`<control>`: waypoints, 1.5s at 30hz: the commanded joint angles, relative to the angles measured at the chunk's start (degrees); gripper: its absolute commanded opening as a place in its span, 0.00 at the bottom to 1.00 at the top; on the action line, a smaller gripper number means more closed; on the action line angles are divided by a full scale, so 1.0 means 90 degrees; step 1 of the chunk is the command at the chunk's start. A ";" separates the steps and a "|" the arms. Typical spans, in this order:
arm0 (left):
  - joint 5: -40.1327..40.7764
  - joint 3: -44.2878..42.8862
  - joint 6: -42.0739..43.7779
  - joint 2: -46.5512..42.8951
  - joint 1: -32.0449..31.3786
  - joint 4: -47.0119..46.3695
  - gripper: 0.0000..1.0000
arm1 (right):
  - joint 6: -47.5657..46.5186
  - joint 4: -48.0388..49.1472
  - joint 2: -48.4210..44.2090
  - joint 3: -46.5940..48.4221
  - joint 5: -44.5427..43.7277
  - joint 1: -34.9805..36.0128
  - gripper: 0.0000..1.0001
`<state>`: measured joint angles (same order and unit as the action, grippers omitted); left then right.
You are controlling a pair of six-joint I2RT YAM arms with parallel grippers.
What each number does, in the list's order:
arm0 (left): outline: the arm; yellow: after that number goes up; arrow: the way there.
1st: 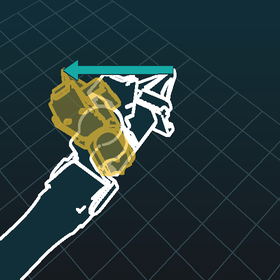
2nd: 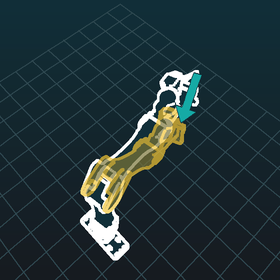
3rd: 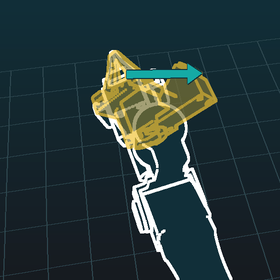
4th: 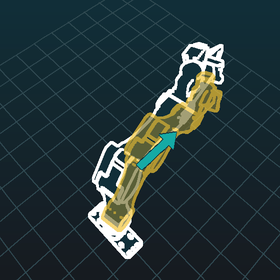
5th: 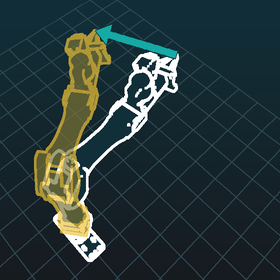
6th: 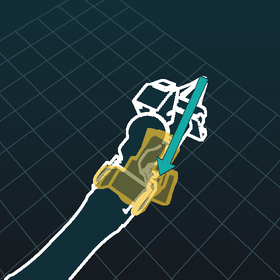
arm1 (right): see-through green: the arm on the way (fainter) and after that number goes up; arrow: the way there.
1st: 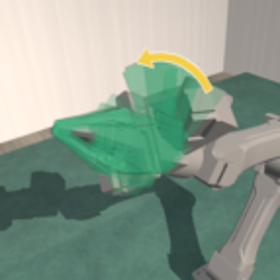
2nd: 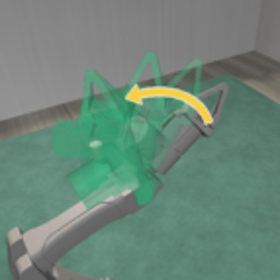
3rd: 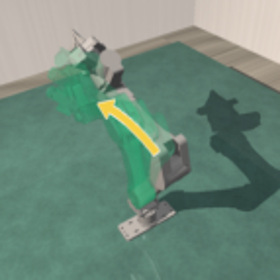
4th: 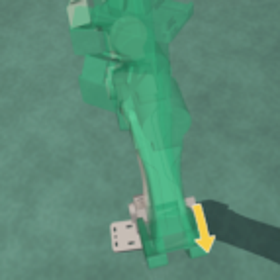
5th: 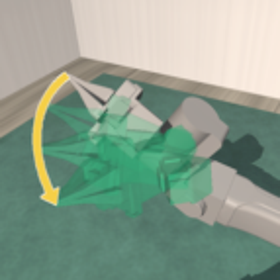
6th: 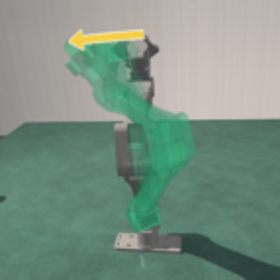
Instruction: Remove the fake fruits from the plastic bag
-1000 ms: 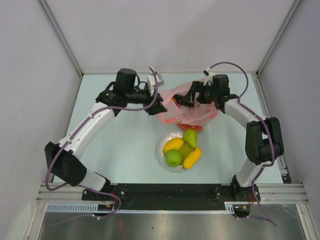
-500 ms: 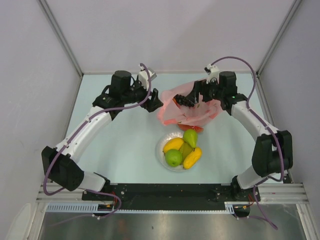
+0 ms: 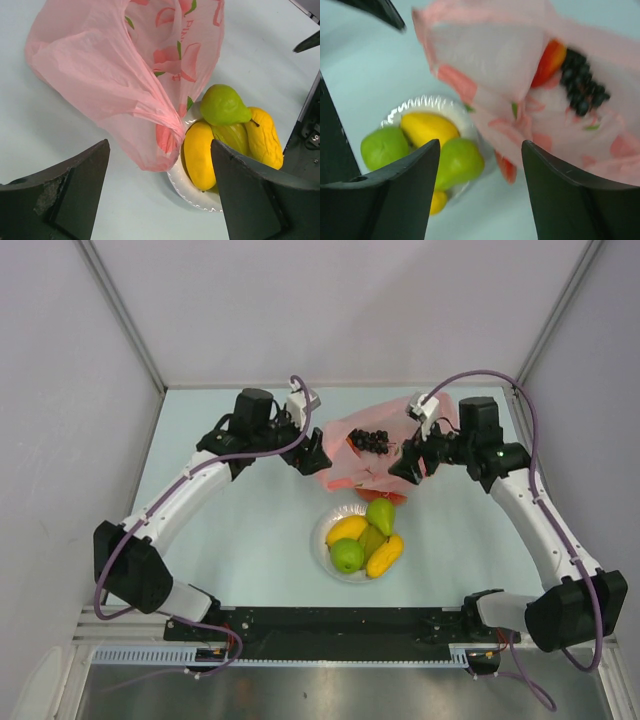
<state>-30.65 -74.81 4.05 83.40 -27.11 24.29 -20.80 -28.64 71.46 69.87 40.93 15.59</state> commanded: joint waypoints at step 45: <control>0.0418 -0.0214 0.0321 0.0109 -0.0278 0.0006 0.81 | -0.3010 -0.1143 0.2011 -0.0439 -0.0827 0.0493 0.12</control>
<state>-26.52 -75.24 7.07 84.07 -29.50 26.92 -43.75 -37.06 91.20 65.25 32.40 17.65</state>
